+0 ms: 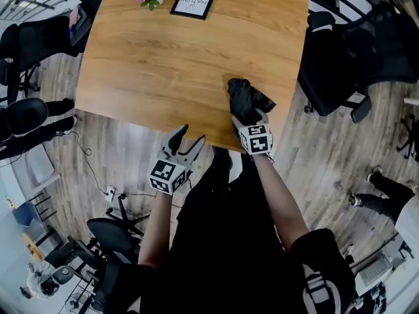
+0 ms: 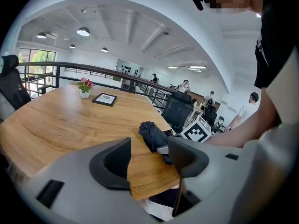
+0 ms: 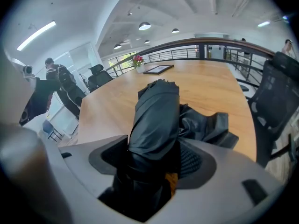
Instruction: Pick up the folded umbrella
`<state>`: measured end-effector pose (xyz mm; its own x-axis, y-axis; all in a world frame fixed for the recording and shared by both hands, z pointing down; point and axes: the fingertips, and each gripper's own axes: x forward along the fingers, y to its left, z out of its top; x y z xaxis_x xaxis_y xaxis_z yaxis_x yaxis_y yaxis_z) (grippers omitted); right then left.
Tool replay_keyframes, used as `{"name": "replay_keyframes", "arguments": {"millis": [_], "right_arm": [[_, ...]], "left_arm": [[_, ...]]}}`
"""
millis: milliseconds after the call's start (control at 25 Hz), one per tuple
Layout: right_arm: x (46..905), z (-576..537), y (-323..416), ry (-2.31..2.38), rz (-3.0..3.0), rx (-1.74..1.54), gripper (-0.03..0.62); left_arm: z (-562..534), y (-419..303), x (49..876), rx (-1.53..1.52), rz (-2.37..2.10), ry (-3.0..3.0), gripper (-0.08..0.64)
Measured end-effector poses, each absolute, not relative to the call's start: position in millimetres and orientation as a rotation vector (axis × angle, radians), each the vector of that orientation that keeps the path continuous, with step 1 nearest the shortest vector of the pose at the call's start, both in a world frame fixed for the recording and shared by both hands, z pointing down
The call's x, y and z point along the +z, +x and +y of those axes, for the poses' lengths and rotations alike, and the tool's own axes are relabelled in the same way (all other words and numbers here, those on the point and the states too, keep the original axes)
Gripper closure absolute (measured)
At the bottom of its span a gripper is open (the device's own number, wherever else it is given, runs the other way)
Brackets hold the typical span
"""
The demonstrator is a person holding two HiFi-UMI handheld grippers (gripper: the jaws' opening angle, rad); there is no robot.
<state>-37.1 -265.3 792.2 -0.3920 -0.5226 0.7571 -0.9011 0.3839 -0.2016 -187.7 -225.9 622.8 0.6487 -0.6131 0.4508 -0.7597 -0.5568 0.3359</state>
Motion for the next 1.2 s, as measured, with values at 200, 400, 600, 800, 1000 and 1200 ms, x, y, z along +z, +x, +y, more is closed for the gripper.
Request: {"name": "replay_keyframes", "arguments": {"millis": [200,400,600,800,1000,1200], "right_arm": [[793,-265,-36,1.240,-2.039,0.827,0.287],[793,-265,-35,1.237,-2.034,0.865,0.312],[794,-265,-34,1.225,-2.031,0.926,0.333],[794,-264,-31,1.223,-2.029,0.942,0.342],[793,-264,-30,1.218,-2.035,0.949,0.345],[786,-267,-33,1.208,-2.045,0.939,0.344]], "left_arm": [[-224,-190,623,0.380,-1.072,2.354,0.311],[-226,-190,624,0.377,-1.074,2.354,0.311],[-228,-189,622,0.370,-1.071,2.357,0.311],[-225,-182,620,0.350,-1.051,2.367,0.311],[-220,-184,618,0.350,-1.050,2.375,0.311],[-222,-194,616,0.341,-1.113,2.366,0.311]]}}
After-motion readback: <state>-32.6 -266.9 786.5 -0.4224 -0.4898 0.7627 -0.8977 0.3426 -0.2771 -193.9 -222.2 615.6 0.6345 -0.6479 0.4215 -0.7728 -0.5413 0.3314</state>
